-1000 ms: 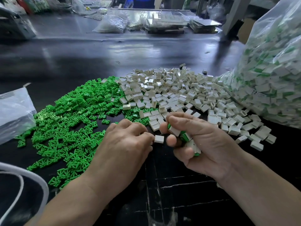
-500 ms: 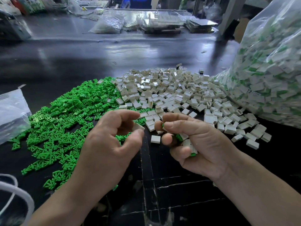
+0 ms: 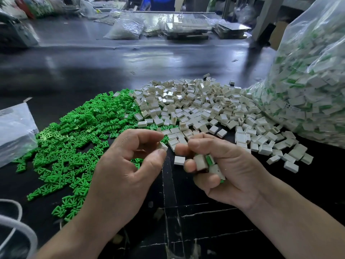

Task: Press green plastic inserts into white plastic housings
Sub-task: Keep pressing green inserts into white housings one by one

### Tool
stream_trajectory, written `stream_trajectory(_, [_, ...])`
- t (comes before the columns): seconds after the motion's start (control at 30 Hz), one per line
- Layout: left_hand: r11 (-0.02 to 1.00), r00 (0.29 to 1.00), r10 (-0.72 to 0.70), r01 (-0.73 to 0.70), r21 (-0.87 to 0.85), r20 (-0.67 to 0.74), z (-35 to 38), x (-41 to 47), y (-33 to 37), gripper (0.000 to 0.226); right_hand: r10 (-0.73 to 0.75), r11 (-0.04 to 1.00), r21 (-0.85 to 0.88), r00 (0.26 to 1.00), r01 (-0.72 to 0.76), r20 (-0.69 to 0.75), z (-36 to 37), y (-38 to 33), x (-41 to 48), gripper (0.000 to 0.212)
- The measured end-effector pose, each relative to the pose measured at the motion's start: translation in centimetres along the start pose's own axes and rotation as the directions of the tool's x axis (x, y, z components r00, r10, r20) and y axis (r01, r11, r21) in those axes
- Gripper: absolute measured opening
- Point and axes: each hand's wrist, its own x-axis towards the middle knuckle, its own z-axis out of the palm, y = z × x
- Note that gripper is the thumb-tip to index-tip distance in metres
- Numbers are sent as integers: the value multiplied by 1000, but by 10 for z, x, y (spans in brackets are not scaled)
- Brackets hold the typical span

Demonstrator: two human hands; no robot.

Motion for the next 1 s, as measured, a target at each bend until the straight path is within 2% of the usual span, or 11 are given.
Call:
stream_trajectory(0.1, [1000, 1000, 29, -29, -3, 10, 0, -1, 1, 23, 23, 997, -67, 1000, -24, -12, 1, 4, 0, 14])
stream_trajectory(0.17, [998, 998, 55, -56, 13, 33, 1, -3, 1, 27, 32, 985, -171, 999, -29, 14, 3, 6, -1, 9])
stream_trajectory(0.27, [977, 987, 146, -154, 151, 64, 3, -4, 1, 35, 25, 940, -341, 1000, -22, 6, 8, 12, -2, 14])
stream_trajectory(0.37, [946, 974, 203, -223, 237, 103, 4, -4, 0, 41, -40, 901, -434, 999, 21, -36, 9, 14, -2, 16])
stream_trajectory(0.43, [943, 973, 190, -218, 250, 132, 0, -1, -5, 44, -85, 892, -449, 995, 52, -53, 8, 11, -2, 10])
stream_trajectory(0.5, [915, 980, 138, -182, 360, 145, -9, 4, -12, 42, -117, 897, -438, 989, 64, -94, 7, 8, -2, 8])
stream_trajectory(0.6, [775, 978, 25, -148, 614, 205, -16, 11, -23, 47, -134, 912, -403, 985, 79, -110, 5, 6, -1, 4])
stream_trajectory(0.67, [700, 968, -12, -171, 693, 250, -12, 12, -26, 52, -122, 920, -383, 989, 81, -85, 4, 8, -1, 3])
stream_trajectory(0.77, [626, 957, 1, -227, 747, 290, -5, 15, -24, 39, -98, 922, -383, 992, 61, -78, 4, 10, -1, 9])
stream_trajectory(0.87, [610, 952, 38, -263, 747, 305, -4, 17, -26, 25, -69, 926, -375, 994, 34, -79, 3, 9, -1, 8])
stream_trajectory(1.0, [591, 944, 112, -315, 743, 311, -5, 18, -34, 24, -32, 946, -325, 997, 8, -67, 1, 7, 1, 9])
